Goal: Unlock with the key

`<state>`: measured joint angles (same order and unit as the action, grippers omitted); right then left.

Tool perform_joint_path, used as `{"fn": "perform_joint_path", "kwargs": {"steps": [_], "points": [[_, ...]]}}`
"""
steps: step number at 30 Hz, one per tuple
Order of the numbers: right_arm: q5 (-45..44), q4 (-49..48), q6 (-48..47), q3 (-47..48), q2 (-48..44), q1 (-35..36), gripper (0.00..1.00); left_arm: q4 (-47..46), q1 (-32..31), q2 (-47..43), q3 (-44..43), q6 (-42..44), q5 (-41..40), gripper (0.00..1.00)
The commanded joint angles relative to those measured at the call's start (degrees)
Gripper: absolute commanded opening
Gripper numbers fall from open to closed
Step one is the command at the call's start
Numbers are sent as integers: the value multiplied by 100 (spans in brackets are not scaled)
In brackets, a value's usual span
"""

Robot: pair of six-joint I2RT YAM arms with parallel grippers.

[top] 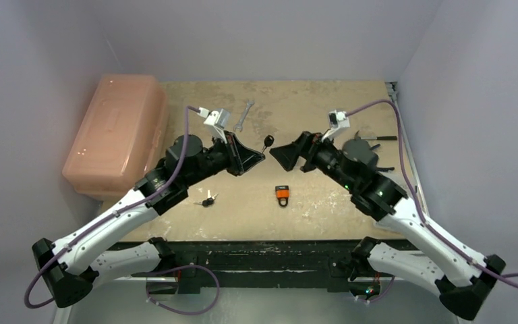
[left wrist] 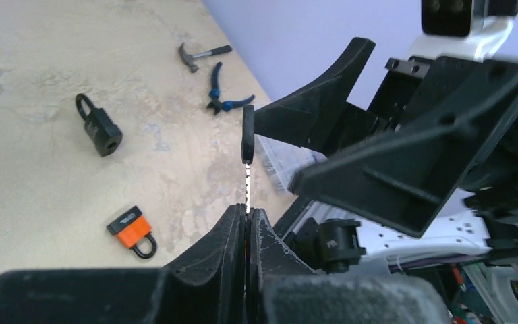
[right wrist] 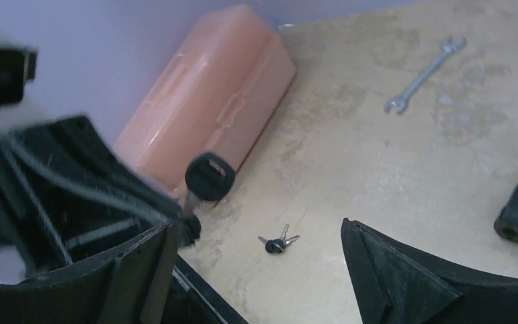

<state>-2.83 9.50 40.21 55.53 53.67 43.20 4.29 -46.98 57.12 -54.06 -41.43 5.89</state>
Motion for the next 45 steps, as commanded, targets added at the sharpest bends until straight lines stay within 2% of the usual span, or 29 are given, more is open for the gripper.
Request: {"fn": "perform_joint_path", "kwargs": {"steps": [1, 6, 9, 11, 14, 18, 20, 24, 28, 32, 39, 45], "points": [[1035, -1535, -1775, -527, -1010, 4, 98, 1463, 29, -230, -1008, -177, 512, 0], [1308, -2539, -3253, -1598, -2025, 4, 96, 2498, 36, -175, -1850, -639, 531, 0], [1699, -3150, -3976, -2108, -2127, 28, 95, 2735, 33, -85, -1987, -1086, 703, 0], [1976, -4017, -4354, -2507, -2020, 70, 93, 2768, 38, -3, -1966, -1344, 904, 0], [1536, -4668, -5061, -2666, -1811, 390, 90, 2730, 38, 97, -1846, -1699, 1234, 0], [787, -5251, -6658, -3076, -1817, 1200, 90, 2547, 44, 210, -1610, -2049, 1857, 0], [393, -5279, -7128, -3162, -1788, 1524, 90, 2488, 43, 289, -1515, -2138, 2135, 0], [21, -5628, -7489, -3435, -1849, 1831, 86, 2363, 44, 328, -1298, -2205, 2422, 0], [-149, -5140, -7758, -3221, -1635, 2061, 77, 1882, 53, 357, -1018, -2449, 2928, 0], [-384, -4943, -8027, -3176, -1485, 2318, 70, 1824, 50, 361, -986, -2467, 2986, 0], [-996, -4380, -8449, -3077, -1438, 2764, 73, 1924, 96, 343, -1068, -2437, 2985, 0], [-1614, -4586, -8713, -3266, -1439, 2869, 74, 2187, 124, 340, -1289, -2302, 2865, 0]]}}
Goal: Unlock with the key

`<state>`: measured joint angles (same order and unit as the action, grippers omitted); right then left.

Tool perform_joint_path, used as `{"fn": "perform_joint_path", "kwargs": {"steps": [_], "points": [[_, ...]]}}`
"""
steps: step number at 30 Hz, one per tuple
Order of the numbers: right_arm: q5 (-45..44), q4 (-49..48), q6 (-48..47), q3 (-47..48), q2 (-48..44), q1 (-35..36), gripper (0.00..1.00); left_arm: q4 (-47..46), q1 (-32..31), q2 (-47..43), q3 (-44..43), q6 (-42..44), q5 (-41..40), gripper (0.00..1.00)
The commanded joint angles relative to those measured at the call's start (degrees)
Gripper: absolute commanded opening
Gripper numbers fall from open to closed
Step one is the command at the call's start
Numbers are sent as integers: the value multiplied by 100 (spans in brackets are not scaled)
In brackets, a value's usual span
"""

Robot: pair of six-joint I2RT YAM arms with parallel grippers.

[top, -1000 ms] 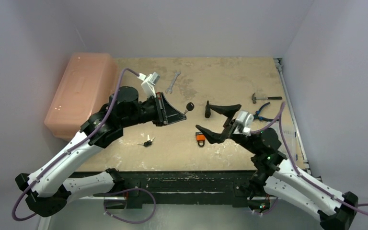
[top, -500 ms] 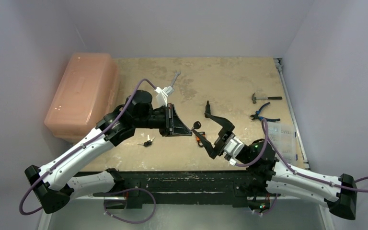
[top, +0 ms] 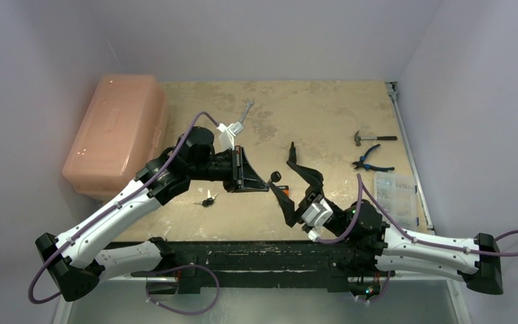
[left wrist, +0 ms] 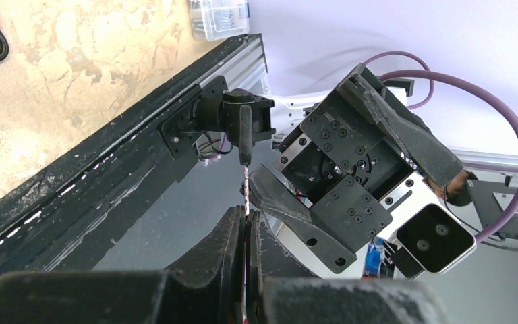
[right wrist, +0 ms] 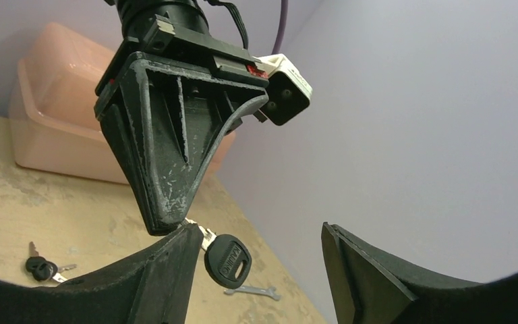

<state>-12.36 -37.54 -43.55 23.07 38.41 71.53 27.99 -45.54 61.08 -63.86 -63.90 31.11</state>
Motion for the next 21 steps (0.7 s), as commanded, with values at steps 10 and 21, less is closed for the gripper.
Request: {"fn": "perform_joint_path", "kwargs": {"steps": [10, 21], "points": [[-624, 555, -365, 96, 71, 88, 74, 90, -5, -39, -564, 39, 288, 0], [-963, 293, -635, 40, 293, 244, 71, 101, -2, -51, -572, 53, 265, 0]]}}
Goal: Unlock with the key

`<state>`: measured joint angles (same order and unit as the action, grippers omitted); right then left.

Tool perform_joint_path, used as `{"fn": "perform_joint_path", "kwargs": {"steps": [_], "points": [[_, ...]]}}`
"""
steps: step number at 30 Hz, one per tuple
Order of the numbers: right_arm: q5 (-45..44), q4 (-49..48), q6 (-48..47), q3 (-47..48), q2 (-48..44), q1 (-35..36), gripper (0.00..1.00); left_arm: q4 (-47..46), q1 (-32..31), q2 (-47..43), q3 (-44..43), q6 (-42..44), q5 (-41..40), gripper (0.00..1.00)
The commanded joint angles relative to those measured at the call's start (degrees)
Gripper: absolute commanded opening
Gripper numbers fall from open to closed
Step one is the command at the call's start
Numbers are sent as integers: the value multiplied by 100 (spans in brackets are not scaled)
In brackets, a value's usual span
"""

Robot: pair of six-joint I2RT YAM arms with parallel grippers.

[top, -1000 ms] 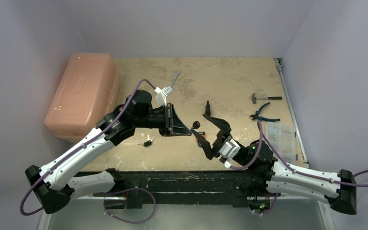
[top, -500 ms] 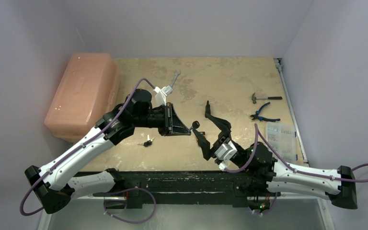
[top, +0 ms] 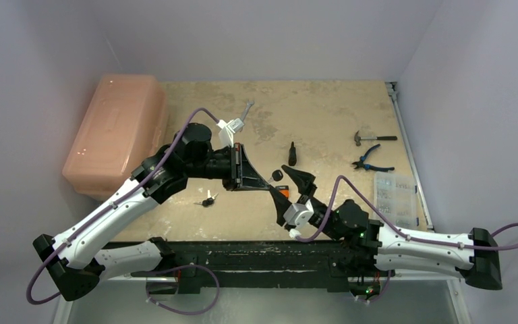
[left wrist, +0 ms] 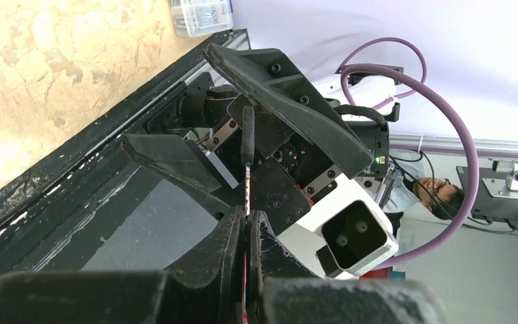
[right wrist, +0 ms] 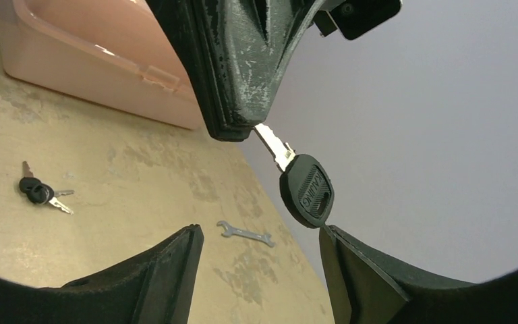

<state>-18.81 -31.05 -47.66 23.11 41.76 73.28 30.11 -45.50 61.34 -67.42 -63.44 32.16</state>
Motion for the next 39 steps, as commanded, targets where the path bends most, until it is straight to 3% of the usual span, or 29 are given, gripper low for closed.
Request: {"fn": "perform_joint_path", "kwargs": {"steps": [1, 11, 21, 30, 39], "points": [[-361, -415, -279, 35, -23, 87, 71, -110, -10, -78, -199, 7, 156, 0], [-751, -1150, -875, -43, 152, 312, 70, -228, -11, -47, -75, -29, 159, 0], [-976, -1175, -1054, 79, 209, 585, 53, -527, -12, 228, -118, -111, 229, 0], [-1379, -1497, -1457, 60, 323, 689, 58, -524, -9, 346, -151, -90, 210, 0], [-1441, -1376, -1482, 44, 390, 731, 34, -552, -11, 339, -140, -114, 194, 0]]}}
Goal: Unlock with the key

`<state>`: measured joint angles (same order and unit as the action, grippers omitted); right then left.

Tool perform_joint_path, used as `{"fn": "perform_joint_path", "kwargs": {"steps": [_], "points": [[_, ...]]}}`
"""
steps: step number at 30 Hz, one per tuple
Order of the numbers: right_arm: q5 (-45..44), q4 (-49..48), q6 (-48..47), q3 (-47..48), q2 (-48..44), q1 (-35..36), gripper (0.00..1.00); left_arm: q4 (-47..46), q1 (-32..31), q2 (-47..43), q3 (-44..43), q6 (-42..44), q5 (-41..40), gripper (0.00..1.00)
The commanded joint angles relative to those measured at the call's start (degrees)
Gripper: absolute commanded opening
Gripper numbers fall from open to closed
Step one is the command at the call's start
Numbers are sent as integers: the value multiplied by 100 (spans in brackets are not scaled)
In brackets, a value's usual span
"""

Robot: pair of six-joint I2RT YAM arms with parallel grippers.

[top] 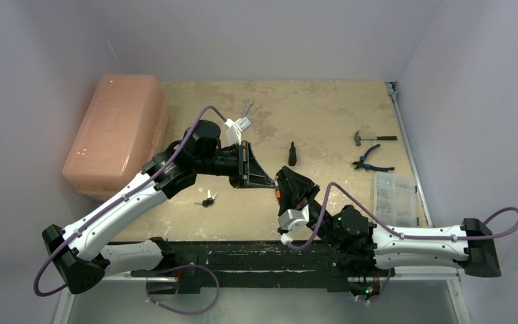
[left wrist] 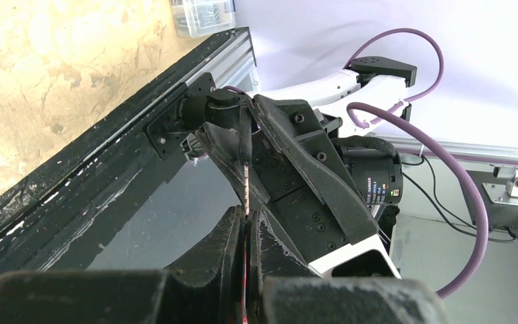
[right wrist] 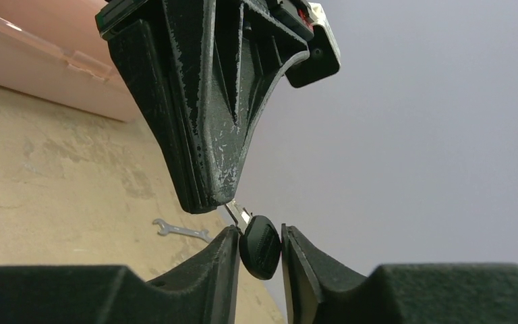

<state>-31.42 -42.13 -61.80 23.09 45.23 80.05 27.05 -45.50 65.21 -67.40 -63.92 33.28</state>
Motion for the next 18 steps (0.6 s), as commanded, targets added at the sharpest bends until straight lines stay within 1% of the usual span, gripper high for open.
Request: {"fn": "perform_joint_path", "kwargs": {"steps": [1, 3, 6, 8, 9, 11, 12, 18], "points": [[-180, -251, -57, 53, 46, 69, 32, -254, -11, -44, -136, -68, 78, 0], [-180, -174, -24, 79, 55, 98, 27, -277, -12, -43, -119, -83, 82, 0], [-180, -35, 33, 111, 61, 128, 15, -322, -4, -41, -114, -113, 82, 0], [-180, 133, 103, 148, 56, 155, 4, -333, 2, -27, -127, -112, 74, 1], [-174, 222, 163, 166, 49, 165, 0, -336, 17, -22, -134, -110, 73, 4], [-144, 508, 361, 234, 11, 198, 0, -318, 35, -12, -142, -86, 82, 11], [-111, 692, 505, 284, -15, 209, 0, -307, 62, -8, -142, -73, 82, 13], [-8, 1800, 1451, 673, -166, 209, 0, -21, 182, -42, -344, 244, -93, 43]]}}
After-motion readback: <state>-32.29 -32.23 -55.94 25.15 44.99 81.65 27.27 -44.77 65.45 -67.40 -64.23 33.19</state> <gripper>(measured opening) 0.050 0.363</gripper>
